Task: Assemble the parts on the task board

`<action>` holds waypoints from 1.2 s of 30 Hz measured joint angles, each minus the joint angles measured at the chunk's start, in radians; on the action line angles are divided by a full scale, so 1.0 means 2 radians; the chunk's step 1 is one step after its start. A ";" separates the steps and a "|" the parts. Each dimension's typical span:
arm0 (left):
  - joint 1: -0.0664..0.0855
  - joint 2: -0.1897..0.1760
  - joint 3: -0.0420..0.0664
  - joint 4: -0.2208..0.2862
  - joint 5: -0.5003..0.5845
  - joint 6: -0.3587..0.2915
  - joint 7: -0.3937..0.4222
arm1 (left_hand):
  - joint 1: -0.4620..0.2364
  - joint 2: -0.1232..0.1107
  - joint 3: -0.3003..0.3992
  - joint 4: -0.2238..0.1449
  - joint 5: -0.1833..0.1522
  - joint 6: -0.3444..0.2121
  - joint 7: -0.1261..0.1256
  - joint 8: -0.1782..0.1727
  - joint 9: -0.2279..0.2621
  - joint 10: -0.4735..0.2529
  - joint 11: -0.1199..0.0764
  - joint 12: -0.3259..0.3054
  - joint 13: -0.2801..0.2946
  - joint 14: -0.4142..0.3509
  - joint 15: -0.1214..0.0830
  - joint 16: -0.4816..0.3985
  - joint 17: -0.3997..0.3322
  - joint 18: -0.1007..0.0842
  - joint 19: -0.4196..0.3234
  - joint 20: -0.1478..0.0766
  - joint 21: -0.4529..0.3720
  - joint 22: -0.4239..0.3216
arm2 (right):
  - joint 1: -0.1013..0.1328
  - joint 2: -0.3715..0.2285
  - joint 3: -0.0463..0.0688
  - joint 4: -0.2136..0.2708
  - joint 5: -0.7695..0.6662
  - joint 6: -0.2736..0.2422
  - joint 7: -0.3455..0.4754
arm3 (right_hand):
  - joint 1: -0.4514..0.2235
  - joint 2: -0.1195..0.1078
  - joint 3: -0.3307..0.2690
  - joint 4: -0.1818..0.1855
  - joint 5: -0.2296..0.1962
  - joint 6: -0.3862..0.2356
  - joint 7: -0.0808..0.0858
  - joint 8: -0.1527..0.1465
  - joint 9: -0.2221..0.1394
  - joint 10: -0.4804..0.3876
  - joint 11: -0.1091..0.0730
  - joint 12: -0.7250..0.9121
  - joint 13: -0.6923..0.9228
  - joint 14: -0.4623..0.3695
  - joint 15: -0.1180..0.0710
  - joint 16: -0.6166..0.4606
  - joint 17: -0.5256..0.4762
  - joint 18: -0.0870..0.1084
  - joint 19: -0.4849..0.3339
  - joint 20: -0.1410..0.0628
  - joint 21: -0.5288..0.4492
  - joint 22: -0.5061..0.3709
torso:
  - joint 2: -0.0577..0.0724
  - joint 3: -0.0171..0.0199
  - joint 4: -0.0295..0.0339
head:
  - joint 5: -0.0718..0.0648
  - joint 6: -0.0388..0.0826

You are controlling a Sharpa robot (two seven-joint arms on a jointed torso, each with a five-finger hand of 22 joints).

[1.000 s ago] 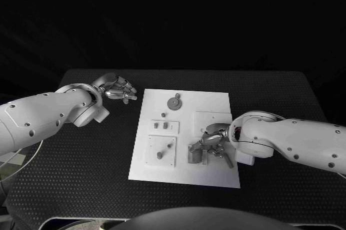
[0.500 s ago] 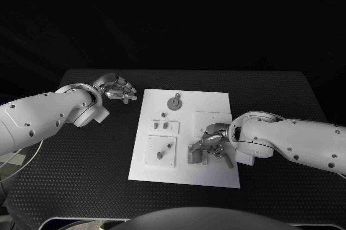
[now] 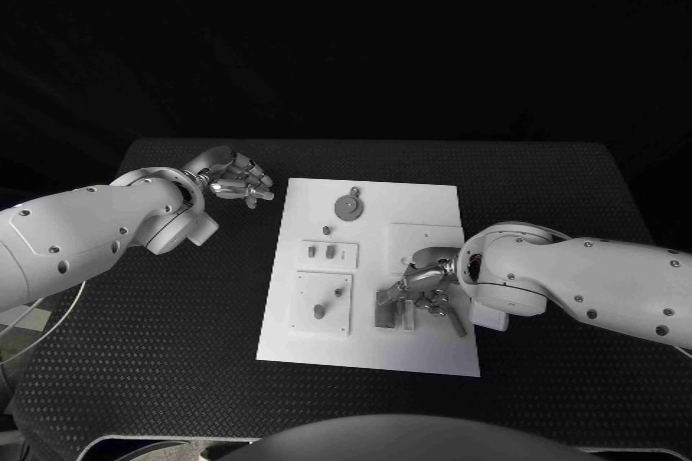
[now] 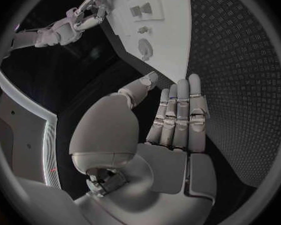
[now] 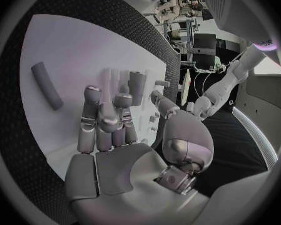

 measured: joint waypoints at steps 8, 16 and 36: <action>0.000 0.000 0.000 0.000 0.000 0.000 0.000 | 0.000 0.000 0.000 0.000 0.000 0.000 0.000 0.000 0.000 0.000 0.000 0.000 0.000 0.000 0.000 0.000 0.000 0.000 0.000 0.000 0.000 0.000 | 0.000 -0.001 0.000 0.001 0.000 -0.001 0.000 | -0.001 -0.005 0.005 0.009 0.000 0.000 0.000 0.000 0.002 0.000 0.000 0.002 0.000 -0.001 0.001 0.000 0.000 0.000 0.000 0.000 0.000 0.000 | 0.000 0.0000 0.0001 | 0.000 0.000; 0.000 0.000 0.000 0.000 0.000 0.000 0.000 | 0.000 0.000 0.000 0.000 0.000 0.000 0.000 0.000 0.000 0.000 0.000 0.000 0.000 0.000 0.000 0.000 0.001 0.000 0.000 0.000 0.000 0.000 | -0.001 -0.001 0.000 0.006 -0.021 0.001 0.001 | 0.041 0.024 -0.012 -0.037 0.000 0.000 0.000 0.000 0.008 0.000 0.000 0.004 0.000 0.001 -0.001 0.000 0.000 0.000 0.000 0.000 0.000 0.000 | 0.000 0.0001 0.0002 | 0.000 0.000; 0.000 -0.001 0.000 0.000 0.000 0.001 0.000 | 0.000 0.000 0.000 0.000 0.000 0.000 0.000 0.000 0.000 0.000 0.000 0.000 0.000 0.000 0.000 0.000 0.001 0.000 0.000 0.000 0.000 0.000 | -0.004 -0.016 -0.001 0.035 -0.092 0.021 0.023 | 0.069 0.000 -0.015 -0.056 0.000 0.018 -0.006 0.004 0.014 0.006 -0.006 0.010 0.000 0.004 -0.005 0.004 0.001 0.001 0.002 -0.002 0.002 0.000 | 0.000 0.0002 0.0000 | 0.001 0.001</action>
